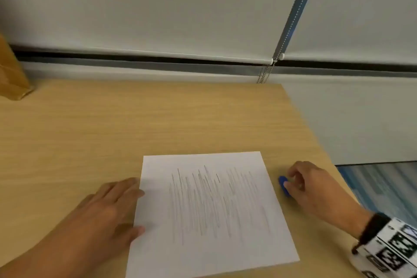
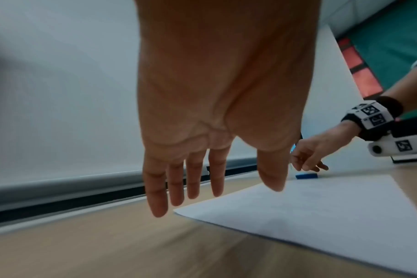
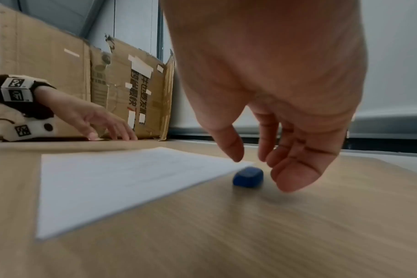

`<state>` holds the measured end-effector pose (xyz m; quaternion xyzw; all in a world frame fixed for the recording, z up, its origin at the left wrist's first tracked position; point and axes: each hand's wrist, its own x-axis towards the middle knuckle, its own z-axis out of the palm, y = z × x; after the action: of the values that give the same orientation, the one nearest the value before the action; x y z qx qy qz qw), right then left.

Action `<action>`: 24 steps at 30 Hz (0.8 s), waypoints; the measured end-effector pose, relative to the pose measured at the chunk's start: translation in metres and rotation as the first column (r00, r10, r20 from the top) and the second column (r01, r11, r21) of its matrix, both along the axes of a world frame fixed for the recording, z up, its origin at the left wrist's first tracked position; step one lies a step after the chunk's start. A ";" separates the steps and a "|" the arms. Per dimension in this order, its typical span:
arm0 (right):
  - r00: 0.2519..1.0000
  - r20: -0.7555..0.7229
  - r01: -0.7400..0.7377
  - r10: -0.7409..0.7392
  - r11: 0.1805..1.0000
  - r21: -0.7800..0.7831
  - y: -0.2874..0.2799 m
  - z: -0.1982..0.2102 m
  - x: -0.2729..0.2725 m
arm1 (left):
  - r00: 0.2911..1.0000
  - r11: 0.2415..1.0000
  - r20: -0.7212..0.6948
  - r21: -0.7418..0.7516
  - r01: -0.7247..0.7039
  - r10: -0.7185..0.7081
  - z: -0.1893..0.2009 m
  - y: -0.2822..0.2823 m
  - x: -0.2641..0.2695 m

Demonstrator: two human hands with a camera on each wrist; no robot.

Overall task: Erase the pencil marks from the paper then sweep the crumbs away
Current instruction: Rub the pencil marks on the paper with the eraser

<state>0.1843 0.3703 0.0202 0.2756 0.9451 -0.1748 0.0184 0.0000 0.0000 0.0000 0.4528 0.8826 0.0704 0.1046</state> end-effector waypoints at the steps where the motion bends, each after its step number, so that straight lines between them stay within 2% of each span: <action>1: 0.999 0.012 0.039 -0.039 0.999 0.005 0.004 -0.005 -0.003 | 0.996 0.999 -0.089 0.034 -0.005 0.008 -0.006 0.002 -0.006; 2: 0.996 0.026 0.084 -0.085 0.996 0.007 0.004 -0.006 -0.004 | 0.998 0.999 -0.060 -0.036 -0.025 0.023 -0.005 0.004 -0.006; 3: 0.993 0.051 0.105 -0.106 0.994 0.013 0.008 -0.008 -0.006 | 0.994 0.998 -0.107 -0.046 -0.035 0.030 -0.010 0.005 -0.011; 4: 0.991 0.068 0.111 -0.112 0.994 0.012 0.009 -0.006 -0.009 | 0.997 0.994 -0.064 -0.101 -0.048 0.042 -0.006 0.007 -0.012; 8: 0.995 0.093 0.031 -0.029 0.999 -0.018 0.003 -0.008 -0.006 | 1.000 0.967 -0.004 -0.254 -0.005 0.004 0.001 0.016 0.004; 12: 0.997 0.066 -0.023 0.024 0.999 -0.027 -0.004 -0.007 0.001 | 1.000 0.953 0.016 -0.301 -0.021 0.027 0.010 0.019 0.027; 15: 0.995 -0.049 -0.084 0.082 0.996 -0.021 -0.016 0.004 0.011 | 1.000 0.941 0.008 -0.338 -0.022 0.026 0.013 0.019 0.052; 17: 0.972 -0.161 -0.180 0.173 0.983 -0.035 -0.035 0.014 0.019 | 1.000 0.941 -0.011 -0.338 -0.004 0.000 0.012 0.017 0.069; 19: 0.930 -0.191 -0.329 0.315 0.943 -0.043 -0.066 0.021 0.028 | 1.000 0.943 0.011 -0.332 0.019 -0.017 0.010 0.013 0.085; 22: 0.854 -0.082 -0.520 0.515 0.851 -0.074 -0.115 0.018 0.038 | 0.999 0.948 0.025 -0.315 0.044 -0.038 0.007 0.010 0.102; 24: 0.811 -0.040 -0.585 0.584 0.805 -0.095 -0.136 0.009 0.034 | 0.998 0.951 0.041 -0.306 0.048 -0.037 0.007 0.010 0.105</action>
<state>0.2187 0.2342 0.0295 -0.0307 0.9737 -0.2104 0.0814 0.1050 0.0098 0.0069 0.4485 0.8710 -0.0619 0.1906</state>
